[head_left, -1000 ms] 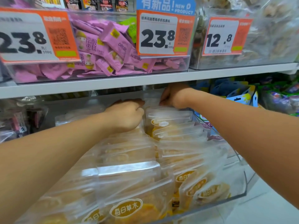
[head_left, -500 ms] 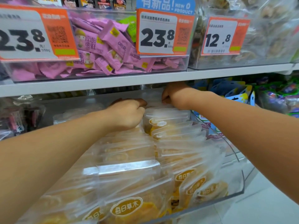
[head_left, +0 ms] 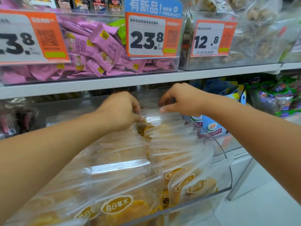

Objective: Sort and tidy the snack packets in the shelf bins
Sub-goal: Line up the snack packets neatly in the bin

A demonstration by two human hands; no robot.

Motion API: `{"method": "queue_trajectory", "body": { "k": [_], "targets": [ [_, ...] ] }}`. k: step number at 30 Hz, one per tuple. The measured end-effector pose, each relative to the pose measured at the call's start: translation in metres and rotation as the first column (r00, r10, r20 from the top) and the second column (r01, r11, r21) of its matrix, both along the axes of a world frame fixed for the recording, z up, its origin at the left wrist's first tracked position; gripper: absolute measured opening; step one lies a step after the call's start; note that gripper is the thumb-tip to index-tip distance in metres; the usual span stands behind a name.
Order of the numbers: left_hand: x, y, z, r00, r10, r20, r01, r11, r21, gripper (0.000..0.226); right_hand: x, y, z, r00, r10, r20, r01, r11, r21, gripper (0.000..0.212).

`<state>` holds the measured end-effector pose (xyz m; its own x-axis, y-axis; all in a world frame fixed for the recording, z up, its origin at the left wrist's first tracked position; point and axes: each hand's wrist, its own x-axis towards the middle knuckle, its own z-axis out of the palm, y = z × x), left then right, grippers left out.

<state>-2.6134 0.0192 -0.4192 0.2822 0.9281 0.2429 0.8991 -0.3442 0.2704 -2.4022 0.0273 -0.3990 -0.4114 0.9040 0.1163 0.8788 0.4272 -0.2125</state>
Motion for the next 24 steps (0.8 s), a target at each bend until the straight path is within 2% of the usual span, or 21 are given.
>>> {"method": "queue_trajectory", "body": {
  "k": [2,4,7,10,12,14,15,17,18,20,22,24],
  "targets": [
    [0.003,0.002,-0.001,0.998,0.022,0.059,-0.02,0.999,-0.048,0.019,-0.005,0.005,0.0,0.992,0.021,0.124,-0.013,0.998,-0.068,0.026],
    [0.007,0.004,-0.002,0.993,0.055,0.108,-0.046,0.996,-0.082,0.02,-0.01,0.009,-0.001,0.973,0.039,0.227,-0.021,0.997,-0.079,0.013],
    [0.011,0.007,-0.003,0.988,0.09,0.126,-0.078,0.992,-0.096,0.02,-0.012,0.012,-0.005,0.957,0.037,0.287,-0.04,0.999,0.002,0.013],
    [0.01,0.009,-0.004,0.979,0.101,0.178,-0.072,0.984,-0.161,0.016,-0.014,0.007,-0.008,0.941,0.036,0.335,-0.07,0.993,0.091,0.005],
    [0.009,0.01,-0.005,0.971,0.109,0.213,-0.07,0.98,-0.185,0.017,-0.017,0.002,-0.01,0.92,0.0,0.391,-0.056,0.99,0.132,0.019],
    [0.009,0.012,-0.006,0.973,0.11,0.203,-0.07,0.979,-0.194,0.018,-0.017,-0.001,-0.012,0.931,-0.02,0.365,-0.037,0.988,0.148,0.032],
    [0.011,0.013,-0.005,0.977,0.106,0.184,-0.069,0.978,-0.198,0.018,-0.013,-0.002,-0.01,0.949,-0.007,0.315,-0.044,0.987,0.155,0.031],
    [0.012,0.015,-0.004,0.984,0.102,0.146,-0.069,0.975,-0.212,0.02,-0.002,-0.004,-0.007,0.988,-0.002,0.157,-0.023,0.987,0.158,0.009],
    [0.013,0.016,-0.004,0.985,0.105,0.14,-0.072,0.972,-0.224,0.02,0.002,-0.008,-0.005,0.999,-0.001,0.053,-0.008,0.987,0.161,0.007],
    [0.013,0.016,-0.003,0.979,0.113,0.17,-0.066,0.963,-0.262,0.019,0.007,-0.017,0.001,0.993,0.031,-0.117,-0.012,0.987,0.162,0.024],
    [0.012,0.015,-0.001,0.964,0.12,0.238,-0.043,0.951,-0.305,0.018,0.008,-0.027,0.002,0.994,0.039,-0.104,-0.029,0.995,0.094,0.029],
    [0.012,0.015,0.0,0.952,0.117,0.284,-0.019,0.945,-0.327,0.019,0.009,-0.029,-0.004,0.999,0.014,0.048,-0.014,1.0,0.002,0.013]
  ]
}}
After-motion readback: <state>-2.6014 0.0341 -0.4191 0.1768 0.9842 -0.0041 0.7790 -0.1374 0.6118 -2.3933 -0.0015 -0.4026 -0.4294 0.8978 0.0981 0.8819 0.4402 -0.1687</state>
